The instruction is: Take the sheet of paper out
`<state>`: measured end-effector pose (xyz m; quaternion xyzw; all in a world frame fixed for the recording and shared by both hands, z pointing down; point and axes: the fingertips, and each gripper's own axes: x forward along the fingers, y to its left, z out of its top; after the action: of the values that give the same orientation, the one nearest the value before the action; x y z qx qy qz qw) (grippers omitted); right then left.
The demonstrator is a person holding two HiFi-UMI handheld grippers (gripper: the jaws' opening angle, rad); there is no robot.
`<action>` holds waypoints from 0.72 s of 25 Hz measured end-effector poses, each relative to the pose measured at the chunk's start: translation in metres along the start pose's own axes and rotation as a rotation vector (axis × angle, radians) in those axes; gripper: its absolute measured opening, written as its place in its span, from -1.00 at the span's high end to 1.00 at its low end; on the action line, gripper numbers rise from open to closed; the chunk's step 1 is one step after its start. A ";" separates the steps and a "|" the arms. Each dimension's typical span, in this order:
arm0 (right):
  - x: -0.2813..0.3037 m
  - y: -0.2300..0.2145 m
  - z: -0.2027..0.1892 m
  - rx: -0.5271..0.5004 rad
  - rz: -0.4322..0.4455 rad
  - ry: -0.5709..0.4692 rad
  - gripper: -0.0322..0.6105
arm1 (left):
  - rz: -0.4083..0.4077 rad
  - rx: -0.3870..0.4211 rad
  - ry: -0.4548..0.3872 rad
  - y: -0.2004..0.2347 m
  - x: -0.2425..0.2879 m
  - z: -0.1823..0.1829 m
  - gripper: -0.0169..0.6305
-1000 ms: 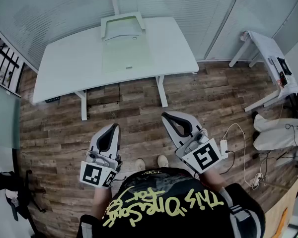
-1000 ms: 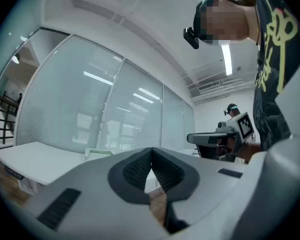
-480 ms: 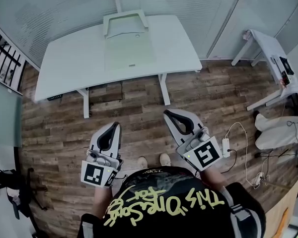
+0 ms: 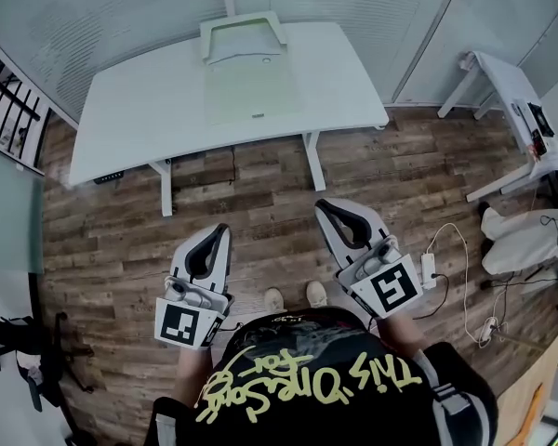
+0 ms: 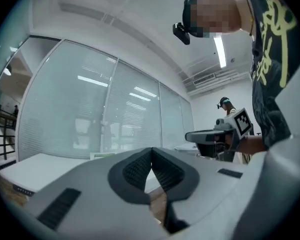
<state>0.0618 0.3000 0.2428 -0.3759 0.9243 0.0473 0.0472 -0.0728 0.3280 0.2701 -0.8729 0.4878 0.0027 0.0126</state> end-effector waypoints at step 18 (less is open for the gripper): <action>0.024 0.037 -0.009 0.021 -0.047 0.011 0.87 | -0.080 0.038 -0.011 0.044 -0.017 -0.009 0.93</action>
<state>0.0180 0.3091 0.2502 -0.3970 0.9159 0.0347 0.0472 -0.1191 0.3194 0.2783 -0.8912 0.4524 -0.0021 0.0319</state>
